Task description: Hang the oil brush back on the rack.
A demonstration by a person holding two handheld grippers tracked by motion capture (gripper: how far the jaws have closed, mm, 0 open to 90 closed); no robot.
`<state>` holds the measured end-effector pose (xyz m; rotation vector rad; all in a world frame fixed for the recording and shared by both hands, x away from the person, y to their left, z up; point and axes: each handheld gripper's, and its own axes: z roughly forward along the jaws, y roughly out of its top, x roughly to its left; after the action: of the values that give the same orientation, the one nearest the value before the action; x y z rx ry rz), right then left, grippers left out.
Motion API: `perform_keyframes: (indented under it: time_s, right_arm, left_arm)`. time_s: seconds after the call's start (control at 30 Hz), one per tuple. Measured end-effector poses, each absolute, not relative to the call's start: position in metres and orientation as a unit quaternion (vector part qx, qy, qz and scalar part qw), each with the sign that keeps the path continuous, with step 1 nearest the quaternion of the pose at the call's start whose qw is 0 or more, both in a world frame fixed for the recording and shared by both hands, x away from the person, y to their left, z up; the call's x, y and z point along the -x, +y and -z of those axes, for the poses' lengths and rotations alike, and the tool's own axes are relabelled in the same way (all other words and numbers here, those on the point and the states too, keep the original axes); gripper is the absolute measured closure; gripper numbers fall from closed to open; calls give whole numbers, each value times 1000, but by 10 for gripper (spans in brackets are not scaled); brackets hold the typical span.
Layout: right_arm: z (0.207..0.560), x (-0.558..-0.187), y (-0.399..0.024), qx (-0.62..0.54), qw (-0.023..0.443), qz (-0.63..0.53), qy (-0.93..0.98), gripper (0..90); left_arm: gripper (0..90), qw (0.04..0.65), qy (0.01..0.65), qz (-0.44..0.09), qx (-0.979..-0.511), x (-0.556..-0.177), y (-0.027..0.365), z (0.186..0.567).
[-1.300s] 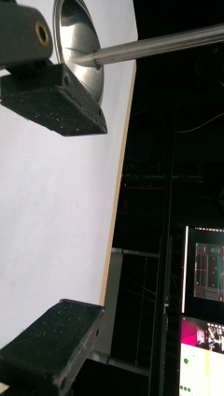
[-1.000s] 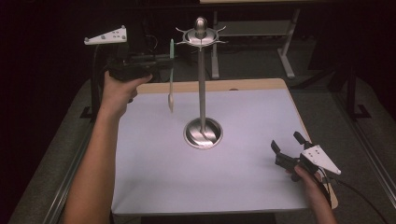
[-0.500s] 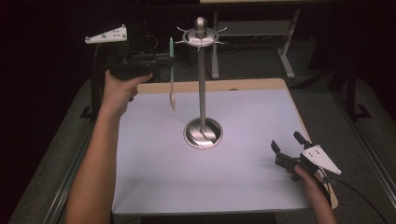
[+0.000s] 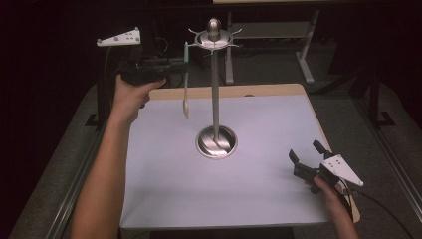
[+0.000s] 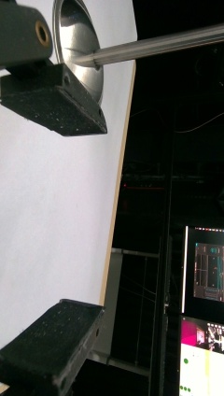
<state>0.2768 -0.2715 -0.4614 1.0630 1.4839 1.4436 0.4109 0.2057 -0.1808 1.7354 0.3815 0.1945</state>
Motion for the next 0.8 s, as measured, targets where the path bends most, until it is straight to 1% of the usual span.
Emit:
perform_keyframes:
  time_s: [0.37, 0.5, 0.6, 0.8]
  right_arm:
    - [461, -277, -271, -419, 396, -570, 585, 104]
    - [461, -277, -271, -419, 396, -570, 585, 104]
    - [461, -277, -271, -420, 396, -570, 585, 104]
    - [461, -277, -272, -419, 395, -571, 585, 104]
  left_arm:
    - [775, 623, 158, -82, -762, -414, 193, 183]
    - [760, 618, 155, -95, -765, -411, 195, 183]
    - [713, 614, 155, -102, -767, -408, 196, 183]
    - [572, 592, 167, -107, -781, -404, 201, 188]
